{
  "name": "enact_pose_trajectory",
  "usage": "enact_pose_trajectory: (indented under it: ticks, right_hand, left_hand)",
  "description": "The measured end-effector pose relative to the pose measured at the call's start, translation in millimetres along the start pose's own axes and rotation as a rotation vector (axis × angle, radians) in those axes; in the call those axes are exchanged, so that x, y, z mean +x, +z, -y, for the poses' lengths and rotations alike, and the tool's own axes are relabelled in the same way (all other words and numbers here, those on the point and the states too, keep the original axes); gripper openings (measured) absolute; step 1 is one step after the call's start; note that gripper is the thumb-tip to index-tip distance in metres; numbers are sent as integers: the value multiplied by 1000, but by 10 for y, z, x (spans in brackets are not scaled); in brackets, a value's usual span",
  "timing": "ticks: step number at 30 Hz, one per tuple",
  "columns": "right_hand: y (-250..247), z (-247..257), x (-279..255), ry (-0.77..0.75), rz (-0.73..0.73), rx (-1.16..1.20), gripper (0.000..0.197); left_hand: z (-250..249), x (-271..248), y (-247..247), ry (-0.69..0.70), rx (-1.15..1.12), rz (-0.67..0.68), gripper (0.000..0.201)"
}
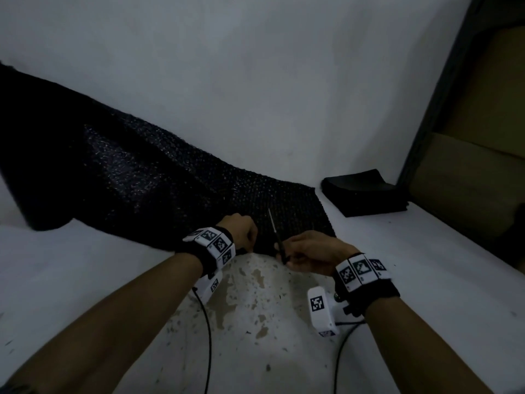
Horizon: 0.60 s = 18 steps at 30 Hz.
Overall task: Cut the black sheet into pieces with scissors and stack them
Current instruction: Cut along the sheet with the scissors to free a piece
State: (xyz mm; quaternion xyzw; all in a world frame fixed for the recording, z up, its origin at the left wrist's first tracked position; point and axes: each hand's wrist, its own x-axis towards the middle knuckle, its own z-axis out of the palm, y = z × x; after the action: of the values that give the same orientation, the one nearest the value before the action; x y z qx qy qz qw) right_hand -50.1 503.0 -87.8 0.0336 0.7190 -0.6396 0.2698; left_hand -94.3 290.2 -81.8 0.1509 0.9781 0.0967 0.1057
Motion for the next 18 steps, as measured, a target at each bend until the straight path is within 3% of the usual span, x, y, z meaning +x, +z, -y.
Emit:
enact_pose_trajectory:
  ticks: [2,6,18]
  right_hand:
    - [13,-19,-46,1,22,4,20]
    - [-1,-5,-126,47,82,-66,52]
    - [-219,-65,-328,71,251,-228,67]
  left_hand:
    - [-51,29,32,-2,4,-19,8]
    - [-105,77,83,-40,-17,-57,8]
    - [-224,171,145,-80,-56,-104,10]
